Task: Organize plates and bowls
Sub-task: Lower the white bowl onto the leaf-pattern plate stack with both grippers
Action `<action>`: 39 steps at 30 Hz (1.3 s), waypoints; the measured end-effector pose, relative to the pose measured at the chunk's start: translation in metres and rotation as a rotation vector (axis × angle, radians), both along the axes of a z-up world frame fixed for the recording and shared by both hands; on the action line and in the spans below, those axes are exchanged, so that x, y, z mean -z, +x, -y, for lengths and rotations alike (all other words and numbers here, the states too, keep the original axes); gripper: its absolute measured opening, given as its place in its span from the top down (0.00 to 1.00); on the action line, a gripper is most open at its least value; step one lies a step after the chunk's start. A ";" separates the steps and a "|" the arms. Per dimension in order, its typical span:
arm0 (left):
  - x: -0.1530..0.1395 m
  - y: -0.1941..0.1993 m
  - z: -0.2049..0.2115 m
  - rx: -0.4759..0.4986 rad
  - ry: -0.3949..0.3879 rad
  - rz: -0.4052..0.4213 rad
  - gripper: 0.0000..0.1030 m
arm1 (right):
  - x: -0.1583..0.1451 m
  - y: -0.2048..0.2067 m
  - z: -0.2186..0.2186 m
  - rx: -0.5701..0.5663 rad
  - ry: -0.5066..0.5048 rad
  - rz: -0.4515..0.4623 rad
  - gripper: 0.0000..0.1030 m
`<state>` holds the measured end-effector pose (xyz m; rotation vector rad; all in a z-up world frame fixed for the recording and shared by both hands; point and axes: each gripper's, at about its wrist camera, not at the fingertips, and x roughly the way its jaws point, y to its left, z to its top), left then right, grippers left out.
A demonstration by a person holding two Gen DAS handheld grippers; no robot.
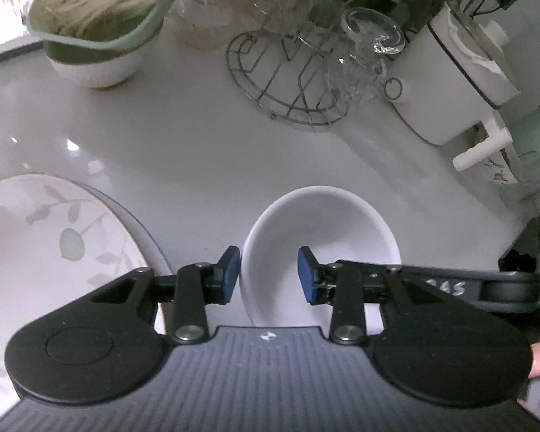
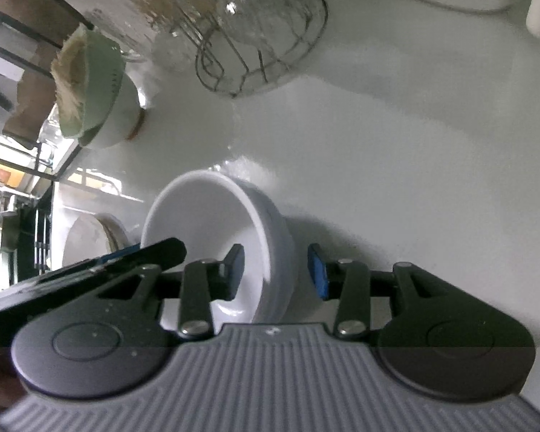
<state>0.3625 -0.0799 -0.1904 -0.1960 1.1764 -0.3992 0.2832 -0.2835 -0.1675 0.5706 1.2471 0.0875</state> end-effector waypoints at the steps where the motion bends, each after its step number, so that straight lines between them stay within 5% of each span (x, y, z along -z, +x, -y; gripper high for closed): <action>1: 0.000 0.000 0.000 0.002 -0.011 -0.006 0.61 | 0.003 -0.001 0.000 0.007 0.005 -0.006 0.60; 11: 0.005 0.005 0.020 0.066 0.021 -0.016 0.61 | 0.002 -0.015 0.013 0.099 -0.045 0.001 0.84; 23: 0.016 0.009 0.034 0.174 0.017 -0.094 0.64 | 0.003 -0.036 0.033 0.209 -0.030 0.005 0.84; 28: 0.019 0.012 0.032 0.180 -0.014 -0.118 0.79 | 0.005 -0.046 0.030 0.221 -0.024 0.008 0.84; 39: -0.021 0.005 0.031 0.234 -0.006 -0.069 0.82 | -0.023 -0.065 0.021 0.286 -0.036 0.035 0.84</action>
